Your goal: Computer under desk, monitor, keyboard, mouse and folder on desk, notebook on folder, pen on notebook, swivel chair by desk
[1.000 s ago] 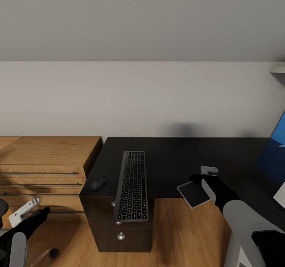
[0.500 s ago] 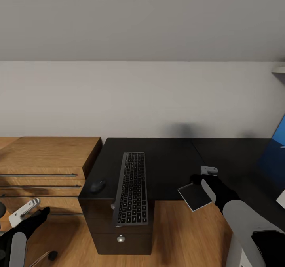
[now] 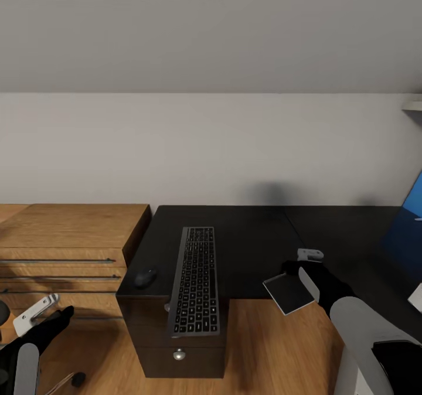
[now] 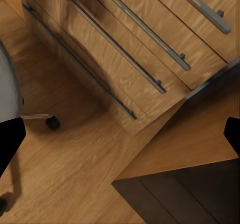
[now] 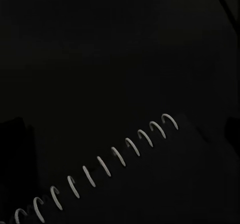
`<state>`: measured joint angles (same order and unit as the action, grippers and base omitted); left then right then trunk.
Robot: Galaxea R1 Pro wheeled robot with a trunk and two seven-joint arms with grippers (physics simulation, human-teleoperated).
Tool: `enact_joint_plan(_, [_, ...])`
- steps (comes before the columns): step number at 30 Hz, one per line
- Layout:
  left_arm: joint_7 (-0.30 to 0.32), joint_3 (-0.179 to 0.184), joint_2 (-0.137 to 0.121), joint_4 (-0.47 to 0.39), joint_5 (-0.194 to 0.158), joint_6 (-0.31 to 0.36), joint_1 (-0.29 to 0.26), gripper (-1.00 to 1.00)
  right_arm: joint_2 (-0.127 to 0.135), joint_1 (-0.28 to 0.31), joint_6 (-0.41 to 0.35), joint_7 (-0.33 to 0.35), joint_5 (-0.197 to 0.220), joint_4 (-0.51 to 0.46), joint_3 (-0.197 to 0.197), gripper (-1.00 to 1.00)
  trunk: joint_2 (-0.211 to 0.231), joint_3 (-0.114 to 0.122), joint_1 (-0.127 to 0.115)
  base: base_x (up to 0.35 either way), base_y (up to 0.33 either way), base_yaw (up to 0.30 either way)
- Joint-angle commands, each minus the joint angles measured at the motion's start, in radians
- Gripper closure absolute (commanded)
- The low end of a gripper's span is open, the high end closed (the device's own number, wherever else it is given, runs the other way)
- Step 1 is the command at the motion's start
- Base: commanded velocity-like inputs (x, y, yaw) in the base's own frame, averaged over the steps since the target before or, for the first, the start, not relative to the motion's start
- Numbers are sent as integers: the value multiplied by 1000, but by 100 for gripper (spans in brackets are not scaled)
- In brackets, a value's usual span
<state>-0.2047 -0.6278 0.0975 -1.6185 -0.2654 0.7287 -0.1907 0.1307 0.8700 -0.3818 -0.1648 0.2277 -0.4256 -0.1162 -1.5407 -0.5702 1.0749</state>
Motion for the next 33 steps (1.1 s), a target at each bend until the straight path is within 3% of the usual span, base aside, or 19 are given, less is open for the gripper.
enact_joint_plan(1, [-7,-1,1,-1,-11,4,-1,-100,1,0,-11,-6,10,11,-9,-100,7,2,-4,0,0,0])
enact_joint_plan(22, [-7,0,2,-1,-11,3,0,-100,1,0,-10,-6,10,9,-9,-100,154,68,-84,0,0,0])
enact_joint_plan(26, [-7,0,2,-1,-11,3,-1,-100,1,0,-9,-6,10,9,-9,-100,154,68,-84,0,0,0])
enact_joint_plan(33, [-7,2,2,-1,-11,3,-1,-100,1,0,-9,-5,10,7,-9,-100,203,90,-111,0,0,0])
